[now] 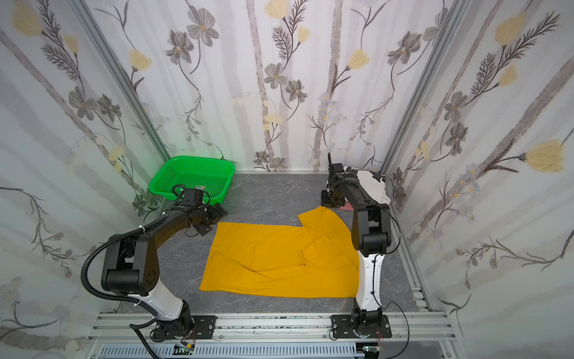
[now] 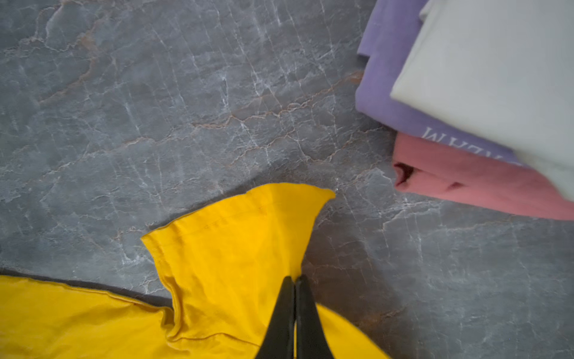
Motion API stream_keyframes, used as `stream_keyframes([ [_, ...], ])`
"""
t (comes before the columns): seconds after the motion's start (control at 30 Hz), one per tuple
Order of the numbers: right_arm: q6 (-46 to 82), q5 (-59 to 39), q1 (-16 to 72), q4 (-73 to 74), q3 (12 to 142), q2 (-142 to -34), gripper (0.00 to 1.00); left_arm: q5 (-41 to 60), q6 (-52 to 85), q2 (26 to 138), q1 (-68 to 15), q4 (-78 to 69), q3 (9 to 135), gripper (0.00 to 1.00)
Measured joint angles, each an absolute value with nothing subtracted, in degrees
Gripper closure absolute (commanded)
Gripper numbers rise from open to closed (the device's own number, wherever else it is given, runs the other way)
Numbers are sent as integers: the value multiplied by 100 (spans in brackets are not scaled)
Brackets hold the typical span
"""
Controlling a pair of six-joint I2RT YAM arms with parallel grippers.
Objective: Fold and stack the t-shirts
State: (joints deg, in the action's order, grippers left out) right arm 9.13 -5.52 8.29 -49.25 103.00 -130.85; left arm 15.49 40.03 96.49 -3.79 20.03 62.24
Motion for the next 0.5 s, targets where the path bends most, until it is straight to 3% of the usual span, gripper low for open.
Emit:
stream_keyframes([
  [0.13,886,-600,746,-4814,9955,-12663,100,1363,3879,10090,-558,2226,6775,5],
  [0.5,871,-814,716,-4466,9266,-12060,100,325,3236,10986,-823,3061,7642,33],
])
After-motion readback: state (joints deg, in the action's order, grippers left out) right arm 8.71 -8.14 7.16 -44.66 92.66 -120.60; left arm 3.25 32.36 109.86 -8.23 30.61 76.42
